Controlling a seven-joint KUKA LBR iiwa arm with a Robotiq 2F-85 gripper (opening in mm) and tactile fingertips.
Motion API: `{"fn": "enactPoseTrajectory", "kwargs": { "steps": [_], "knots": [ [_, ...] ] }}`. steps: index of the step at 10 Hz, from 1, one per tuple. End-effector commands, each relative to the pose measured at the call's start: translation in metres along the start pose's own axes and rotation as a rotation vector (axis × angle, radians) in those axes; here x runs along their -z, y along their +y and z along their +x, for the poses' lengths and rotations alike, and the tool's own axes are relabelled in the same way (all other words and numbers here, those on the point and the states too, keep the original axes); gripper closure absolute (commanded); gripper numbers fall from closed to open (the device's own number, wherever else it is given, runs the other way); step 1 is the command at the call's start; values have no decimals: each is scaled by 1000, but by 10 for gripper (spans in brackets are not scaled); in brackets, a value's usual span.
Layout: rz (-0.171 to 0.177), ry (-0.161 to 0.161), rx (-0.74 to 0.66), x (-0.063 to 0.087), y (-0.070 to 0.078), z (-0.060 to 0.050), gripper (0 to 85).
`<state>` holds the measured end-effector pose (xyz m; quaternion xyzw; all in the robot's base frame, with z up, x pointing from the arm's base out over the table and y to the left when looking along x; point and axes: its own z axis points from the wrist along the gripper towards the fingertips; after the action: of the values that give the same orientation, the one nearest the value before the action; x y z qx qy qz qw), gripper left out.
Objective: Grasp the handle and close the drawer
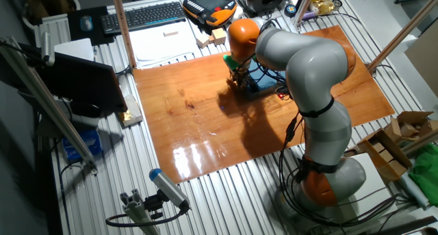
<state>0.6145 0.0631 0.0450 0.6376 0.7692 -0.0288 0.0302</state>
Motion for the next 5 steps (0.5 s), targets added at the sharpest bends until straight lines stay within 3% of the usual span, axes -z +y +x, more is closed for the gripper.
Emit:
{"fn": "enactPoseTrajectory", "kwargs": {
  "steps": [1,5],
  "knots": [
    [2,-1,3,0,0,0,830],
    [3,-6,18,2,0,-4,830]
  ]
}}
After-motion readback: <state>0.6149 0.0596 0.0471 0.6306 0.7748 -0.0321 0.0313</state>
